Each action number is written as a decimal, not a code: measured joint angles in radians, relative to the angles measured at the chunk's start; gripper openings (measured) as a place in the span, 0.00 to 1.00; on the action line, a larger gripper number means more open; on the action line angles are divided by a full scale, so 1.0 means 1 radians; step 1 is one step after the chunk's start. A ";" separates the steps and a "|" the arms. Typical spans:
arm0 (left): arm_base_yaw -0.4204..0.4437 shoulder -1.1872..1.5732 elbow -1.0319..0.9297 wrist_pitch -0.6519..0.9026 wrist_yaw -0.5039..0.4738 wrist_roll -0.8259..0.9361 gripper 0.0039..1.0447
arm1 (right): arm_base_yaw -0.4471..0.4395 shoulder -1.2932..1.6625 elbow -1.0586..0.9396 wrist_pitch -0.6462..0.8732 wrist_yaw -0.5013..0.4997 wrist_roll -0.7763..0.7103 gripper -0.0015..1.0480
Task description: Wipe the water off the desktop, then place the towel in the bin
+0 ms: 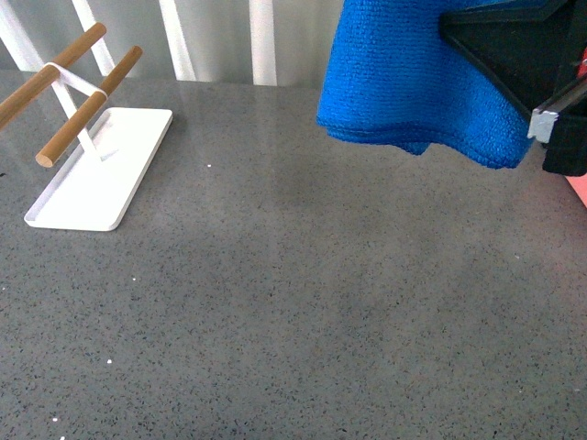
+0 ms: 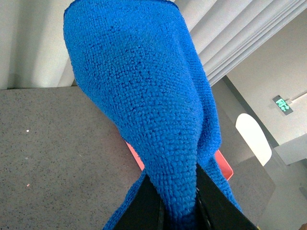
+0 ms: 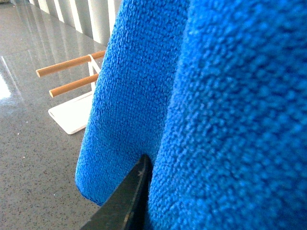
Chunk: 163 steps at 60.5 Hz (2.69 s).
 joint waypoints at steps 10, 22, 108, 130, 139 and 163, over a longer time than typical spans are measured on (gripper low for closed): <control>0.000 0.000 -0.002 0.000 0.000 -0.013 0.05 | -0.032 -0.004 0.000 0.004 -0.008 0.001 0.05; 0.000 0.000 -0.002 0.000 -0.004 -0.016 0.05 | -0.059 -0.014 0.000 0.003 -0.011 0.001 0.03; 0.925 -0.686 -1.108 0.521 0.079 0.524 0.61 | -0.342 -0.023 0.009 -0.136 -0.041 0.148 0.03; 0.740 -0.960 -1.292 0.524 -0.110 0.485 0.03 | -0.338 -0.020 0.005 -0.169 -0.010 0.135 0.03; 0.681 -1.079 -1.334 0.447 -0.164 0.484 0.03 | -0.332 -0.020 0.003 -0.176 0.009 0.130 0.03; 0.554 -1.276 -1.377 0.324 -0.286 0.484 0.03 | -0.305 -0.034 -0.006 -0.229 0.065 0.075 0.03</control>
